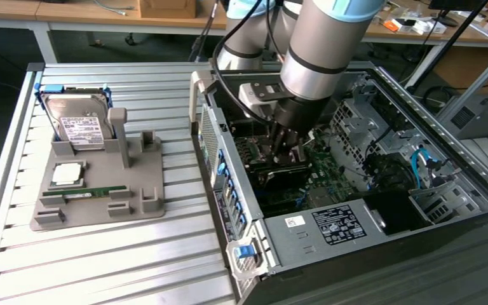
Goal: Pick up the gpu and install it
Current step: 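Insert the gpu into the slot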
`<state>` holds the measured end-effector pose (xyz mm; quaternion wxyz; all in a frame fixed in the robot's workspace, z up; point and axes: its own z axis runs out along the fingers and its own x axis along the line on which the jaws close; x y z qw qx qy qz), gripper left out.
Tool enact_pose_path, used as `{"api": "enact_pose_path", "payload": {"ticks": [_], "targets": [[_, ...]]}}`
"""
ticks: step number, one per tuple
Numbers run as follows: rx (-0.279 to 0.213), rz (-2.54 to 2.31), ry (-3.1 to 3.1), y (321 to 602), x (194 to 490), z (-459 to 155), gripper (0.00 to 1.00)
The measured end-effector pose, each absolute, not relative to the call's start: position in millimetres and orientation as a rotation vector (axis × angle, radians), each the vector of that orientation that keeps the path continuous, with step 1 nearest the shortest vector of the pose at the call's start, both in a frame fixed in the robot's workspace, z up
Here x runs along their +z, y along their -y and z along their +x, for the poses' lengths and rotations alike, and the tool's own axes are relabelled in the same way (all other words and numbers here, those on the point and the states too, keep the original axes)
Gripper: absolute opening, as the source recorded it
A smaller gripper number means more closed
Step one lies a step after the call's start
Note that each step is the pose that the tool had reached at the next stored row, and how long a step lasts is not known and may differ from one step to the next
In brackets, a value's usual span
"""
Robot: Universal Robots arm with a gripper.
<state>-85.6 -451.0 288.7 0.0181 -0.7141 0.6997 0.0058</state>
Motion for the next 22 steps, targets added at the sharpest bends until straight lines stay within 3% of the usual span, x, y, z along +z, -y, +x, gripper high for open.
{"api": "enact_pose_path", "payload": {"ticks": [11,22], "targets": [[0.024,-2.228,-2.182,453.3,282.6,-38.7,0.11],[0.023,-2.232,-2.179,453.3,282.4,-33.8,0.11]]}}
